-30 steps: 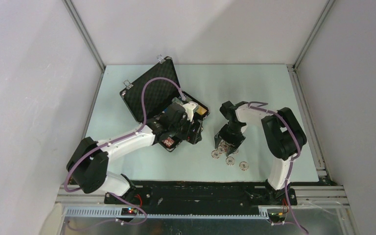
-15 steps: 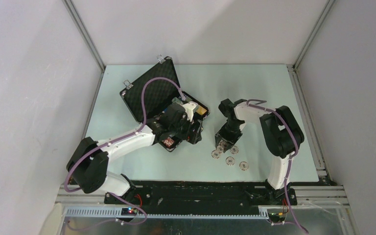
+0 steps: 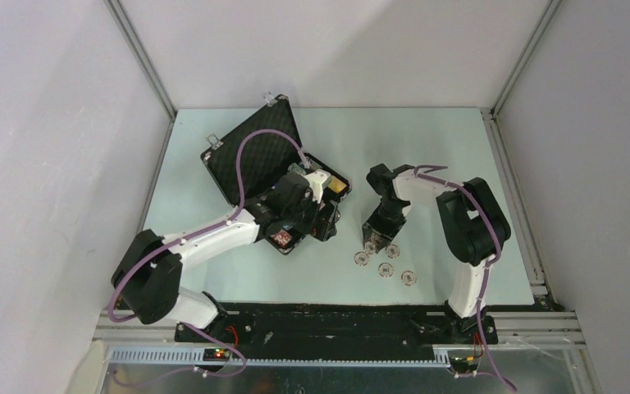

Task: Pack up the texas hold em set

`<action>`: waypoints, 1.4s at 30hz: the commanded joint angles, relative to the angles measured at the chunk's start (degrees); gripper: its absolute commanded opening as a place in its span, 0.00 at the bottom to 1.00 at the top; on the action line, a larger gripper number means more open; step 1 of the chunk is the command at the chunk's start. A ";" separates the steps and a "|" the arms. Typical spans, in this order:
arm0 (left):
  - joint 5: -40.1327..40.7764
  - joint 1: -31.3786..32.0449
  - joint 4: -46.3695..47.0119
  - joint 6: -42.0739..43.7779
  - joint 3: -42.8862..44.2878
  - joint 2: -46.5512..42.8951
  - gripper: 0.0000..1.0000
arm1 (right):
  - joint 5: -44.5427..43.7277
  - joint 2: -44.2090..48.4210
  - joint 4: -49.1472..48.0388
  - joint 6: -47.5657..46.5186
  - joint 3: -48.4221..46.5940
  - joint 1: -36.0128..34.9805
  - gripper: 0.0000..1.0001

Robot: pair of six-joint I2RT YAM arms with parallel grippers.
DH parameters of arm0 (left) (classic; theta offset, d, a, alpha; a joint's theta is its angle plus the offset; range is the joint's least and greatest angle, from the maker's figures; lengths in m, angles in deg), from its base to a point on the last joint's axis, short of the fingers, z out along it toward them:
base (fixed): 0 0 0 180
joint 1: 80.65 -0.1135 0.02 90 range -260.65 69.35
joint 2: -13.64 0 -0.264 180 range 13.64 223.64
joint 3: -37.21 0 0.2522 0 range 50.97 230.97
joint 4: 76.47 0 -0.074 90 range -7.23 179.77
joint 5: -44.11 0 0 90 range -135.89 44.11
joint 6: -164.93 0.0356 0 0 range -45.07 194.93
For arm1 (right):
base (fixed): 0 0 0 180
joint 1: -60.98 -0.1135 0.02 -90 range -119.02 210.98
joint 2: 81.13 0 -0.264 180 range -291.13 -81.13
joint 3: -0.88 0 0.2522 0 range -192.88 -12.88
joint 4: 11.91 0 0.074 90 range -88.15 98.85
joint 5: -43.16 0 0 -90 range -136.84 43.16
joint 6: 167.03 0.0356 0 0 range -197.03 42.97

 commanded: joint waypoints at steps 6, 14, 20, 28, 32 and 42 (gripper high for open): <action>-5.27 -0.35 5.46 -1.34 -0.50 -2.98 0.99 | 1.84 8.25 2.48 1.03 -2.22 0.32 0.24; -13.76 -0.20 15.55 -12.62 -3.32 -4.44 0.99 | 8.57 13.02 1.58 3.69 -2.22 1.81 0.23; -17.27 -0.27 22.49 -19.00 -4.50 -3.85 0.93 | 15.45 16.48 -1.50 7.61 -2.22 3.51 0.23; -20.49 -0.46 28.37 -24.53 -4.73 -2.37 0.88 | 20.40 20.00 -4.40 11.70 -2.22 3.56 0.23; -21.23 -1.33 29.07 -26.99 -4.23 -1.27 0.84 | 20.97 21.45 -5.08 12.63 -2.22 3.70 0.23; -22.29 -2.93 32.27 -31.06 -4.69 0.28 0.80 | 21.27 23.64 -7.44 15.94 -2.22 4.67 0.23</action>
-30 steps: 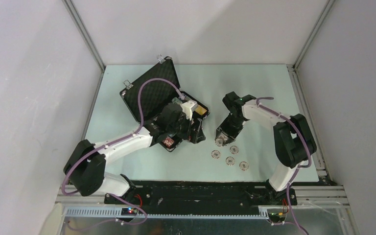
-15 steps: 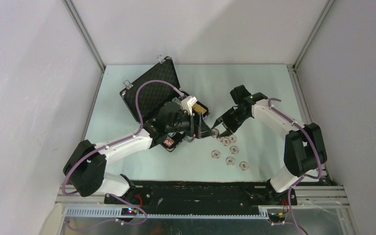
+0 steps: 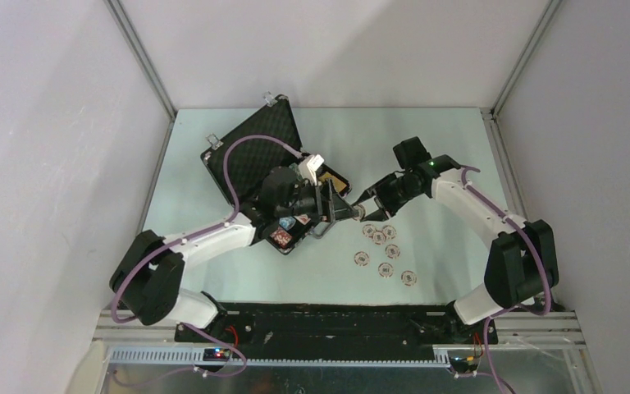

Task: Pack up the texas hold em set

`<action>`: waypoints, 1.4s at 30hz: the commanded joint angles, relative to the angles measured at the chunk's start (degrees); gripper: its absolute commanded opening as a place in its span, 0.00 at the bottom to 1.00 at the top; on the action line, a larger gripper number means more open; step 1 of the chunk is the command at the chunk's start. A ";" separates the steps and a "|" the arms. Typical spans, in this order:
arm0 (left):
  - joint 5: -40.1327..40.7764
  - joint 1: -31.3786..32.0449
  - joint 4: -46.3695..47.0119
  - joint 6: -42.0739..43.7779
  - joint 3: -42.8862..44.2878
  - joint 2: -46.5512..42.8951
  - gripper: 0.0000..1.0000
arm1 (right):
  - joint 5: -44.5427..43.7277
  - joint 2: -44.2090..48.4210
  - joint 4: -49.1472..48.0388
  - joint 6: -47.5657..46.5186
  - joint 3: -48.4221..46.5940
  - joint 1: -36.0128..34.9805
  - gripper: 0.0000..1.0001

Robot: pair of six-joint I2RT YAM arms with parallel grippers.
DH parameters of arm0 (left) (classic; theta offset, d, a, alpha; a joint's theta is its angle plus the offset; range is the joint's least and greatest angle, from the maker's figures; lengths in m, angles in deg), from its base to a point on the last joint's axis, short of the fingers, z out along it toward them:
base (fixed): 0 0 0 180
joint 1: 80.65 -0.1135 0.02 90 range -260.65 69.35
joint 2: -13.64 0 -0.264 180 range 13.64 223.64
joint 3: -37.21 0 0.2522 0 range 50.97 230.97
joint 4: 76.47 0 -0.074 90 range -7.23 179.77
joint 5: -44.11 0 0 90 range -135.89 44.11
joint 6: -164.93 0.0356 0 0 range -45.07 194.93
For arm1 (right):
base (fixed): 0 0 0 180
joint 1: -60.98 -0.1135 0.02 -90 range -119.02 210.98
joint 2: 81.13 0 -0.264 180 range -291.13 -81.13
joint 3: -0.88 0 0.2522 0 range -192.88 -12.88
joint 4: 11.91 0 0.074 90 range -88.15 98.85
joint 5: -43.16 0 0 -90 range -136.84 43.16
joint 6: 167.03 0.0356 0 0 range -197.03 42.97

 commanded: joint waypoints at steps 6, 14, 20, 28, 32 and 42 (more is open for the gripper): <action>-3.82 -0.36 6.09 -3.46 1.98 3.35 0.69 | 2.78 3.36 -3.84 4.85 -1.82 -0.24 0.23; -4.48 -0.44 7.79 -5.00 2.88 4.70 0.64 | 3.16 3.78 -5.13 6.50 -1.82 -1.50 0.23; -4.16 -1.15 9.47 -6.98 3.07 5.19 0.56 | 2.94 3.64 -5.03 6.74 -1.82 -2.27 0.23; -3.65 -2.31 14.10 -9.62 1.93 4.73 0.49 | 3.03 4.37 -5.99 7.34 -0.30 -2.44 0.23; -3.79 -2.44 14.30 -9.68 1.73 4.39 0.42 | 3.18 4.55 -6.18 7.51 0.03 -2.53 0.23; -4.07 -2.47 11.81 -8.14 2.19 4.66 0.01 | 3.07 5.27 -7.87 7.53 0.10 -2.08 0.63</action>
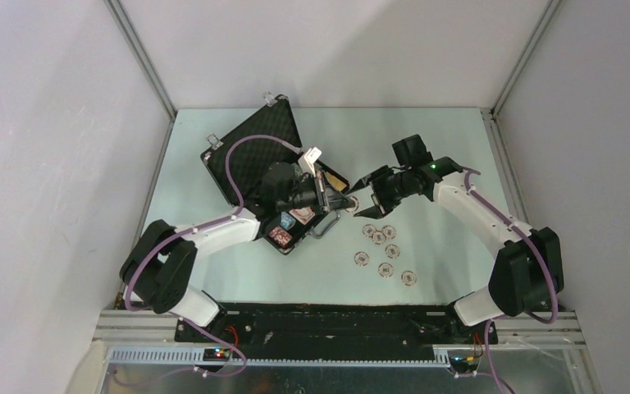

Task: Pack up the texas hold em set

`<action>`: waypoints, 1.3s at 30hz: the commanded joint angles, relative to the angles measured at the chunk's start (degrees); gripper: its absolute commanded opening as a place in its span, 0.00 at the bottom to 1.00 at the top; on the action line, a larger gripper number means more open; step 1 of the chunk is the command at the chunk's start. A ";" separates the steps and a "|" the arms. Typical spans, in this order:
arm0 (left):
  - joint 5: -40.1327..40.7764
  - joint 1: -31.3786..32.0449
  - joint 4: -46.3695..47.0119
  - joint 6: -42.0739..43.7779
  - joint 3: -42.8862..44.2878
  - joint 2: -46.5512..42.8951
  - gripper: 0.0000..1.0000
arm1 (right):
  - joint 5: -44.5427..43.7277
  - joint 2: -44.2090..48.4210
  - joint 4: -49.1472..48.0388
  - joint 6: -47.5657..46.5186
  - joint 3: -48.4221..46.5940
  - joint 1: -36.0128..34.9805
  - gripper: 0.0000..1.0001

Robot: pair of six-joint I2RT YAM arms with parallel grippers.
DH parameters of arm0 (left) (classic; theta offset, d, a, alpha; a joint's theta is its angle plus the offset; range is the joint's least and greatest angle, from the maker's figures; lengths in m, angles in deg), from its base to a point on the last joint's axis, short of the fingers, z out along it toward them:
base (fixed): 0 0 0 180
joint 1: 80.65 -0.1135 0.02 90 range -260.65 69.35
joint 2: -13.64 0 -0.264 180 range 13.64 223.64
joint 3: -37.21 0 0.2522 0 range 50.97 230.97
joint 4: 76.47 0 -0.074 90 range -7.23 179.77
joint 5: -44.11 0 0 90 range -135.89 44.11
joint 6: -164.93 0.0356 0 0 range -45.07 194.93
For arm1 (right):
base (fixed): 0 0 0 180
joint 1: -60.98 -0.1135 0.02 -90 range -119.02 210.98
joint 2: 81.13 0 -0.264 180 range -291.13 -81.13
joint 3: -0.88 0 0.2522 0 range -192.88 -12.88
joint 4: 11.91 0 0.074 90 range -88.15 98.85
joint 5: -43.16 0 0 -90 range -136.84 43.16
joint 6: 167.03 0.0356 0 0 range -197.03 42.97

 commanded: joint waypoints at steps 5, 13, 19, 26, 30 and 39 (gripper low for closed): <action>3.07 -0.05 -10.61 7.43 4.08 -2.17 0.00 | -1.32 4.72 -0.53 -3.90 -0.07 2.99 0.96; 12.56 -0.08 -36.83 26.71 16.07 1.09 0.00 | -6.23 7.96 7.17 -15.89 -0.07 8.79 0.97; 24.87 -0.06 -54.72 38.78 32.70 10.98 0.00 | -11.55 11.10 13.07 -25.85 -0.06 14.66 0.96; 33.32 -0.11 -62.61 44.93 43.95 21.72 0.00 | -13.58 12.50 16.89 -29.98 -0.05 17.43 0.94; 35.83 -0.13 -64.96 46.75 47.72 25.65 0.00 | -15.54 13.05 18.83 -30.66 -0.02 17.86 0.94; 36.50 -0.13 -61.85 47.93 46.88 28.73 0.00 | -17.69 13.02 20.38 -31.04 -0.02 18.25 0.93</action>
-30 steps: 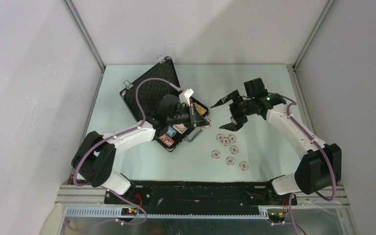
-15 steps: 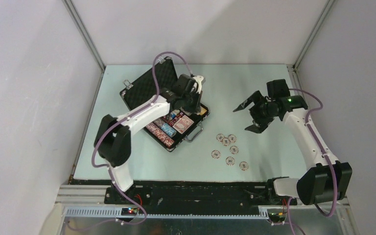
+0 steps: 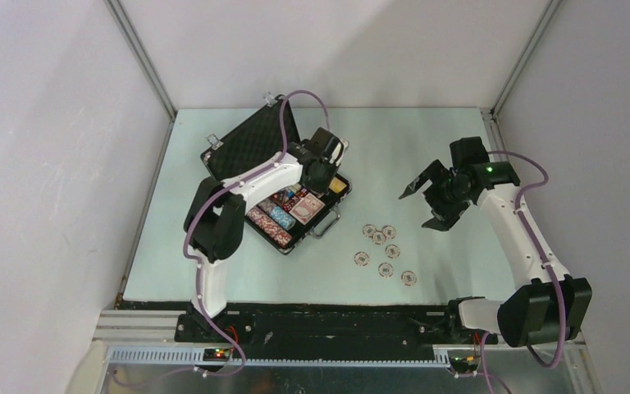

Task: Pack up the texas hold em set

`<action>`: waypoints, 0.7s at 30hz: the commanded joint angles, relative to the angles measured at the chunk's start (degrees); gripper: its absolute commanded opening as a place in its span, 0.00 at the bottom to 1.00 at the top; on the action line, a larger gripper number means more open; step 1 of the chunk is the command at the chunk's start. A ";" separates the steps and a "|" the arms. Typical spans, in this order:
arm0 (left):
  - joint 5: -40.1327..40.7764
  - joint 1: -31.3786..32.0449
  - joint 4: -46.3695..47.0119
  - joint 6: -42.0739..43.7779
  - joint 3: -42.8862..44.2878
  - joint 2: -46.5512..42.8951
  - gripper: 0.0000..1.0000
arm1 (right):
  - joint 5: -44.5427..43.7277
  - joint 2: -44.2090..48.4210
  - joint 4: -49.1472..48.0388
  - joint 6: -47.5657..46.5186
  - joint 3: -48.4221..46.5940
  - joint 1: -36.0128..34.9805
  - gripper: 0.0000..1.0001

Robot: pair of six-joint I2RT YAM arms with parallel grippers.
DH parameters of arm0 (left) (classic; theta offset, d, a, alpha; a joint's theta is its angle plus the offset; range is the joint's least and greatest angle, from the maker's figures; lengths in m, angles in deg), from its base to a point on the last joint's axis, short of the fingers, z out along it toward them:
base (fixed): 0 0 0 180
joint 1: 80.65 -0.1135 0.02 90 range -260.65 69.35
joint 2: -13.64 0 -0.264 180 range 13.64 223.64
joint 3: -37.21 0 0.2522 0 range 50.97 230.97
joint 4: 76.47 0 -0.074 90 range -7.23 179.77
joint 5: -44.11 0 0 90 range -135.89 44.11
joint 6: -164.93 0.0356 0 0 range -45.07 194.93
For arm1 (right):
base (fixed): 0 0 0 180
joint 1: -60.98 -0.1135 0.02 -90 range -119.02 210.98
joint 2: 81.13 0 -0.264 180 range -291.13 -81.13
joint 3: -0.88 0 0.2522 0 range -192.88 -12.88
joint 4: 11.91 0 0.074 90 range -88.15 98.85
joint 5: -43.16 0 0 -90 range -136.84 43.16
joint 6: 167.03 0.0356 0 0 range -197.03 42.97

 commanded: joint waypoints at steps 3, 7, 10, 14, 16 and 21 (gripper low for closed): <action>2.48 -0.16 2.98 2.61 1.03 1.04 0.01 | -1.66 0.55 1.12 -1.19 -0.26 0.35 0.92; 5.10 -0.17 3.92 4.12 1.15 1.86 0.06 | -2.02 0.01 1.68 -1.52 -0.25 0.51 0.92; 6.16 -0.15 4.80 4.76 1.20 2.34 0.16 | -1.91 -0.53 1.76 -1.64 -0.28 0.50 0.92; 7.19 -0.17 5.38 5.05 1.77 2.92 0.29 | -1.55 -1.27 1.56 -1.64 -0.25 0.47 0.92; 7.41 -0.18 5.42 5.23 2.14 3.15 0.32 | -1.39 -1.59 1.51 -1.64 -0.25 0.50 0.92; 7.97 -0.12 5.39 5.80 2.75 3.36 0.34 | -1.25 -2.08 1.41 -1.82 -0.27 0.57 0.92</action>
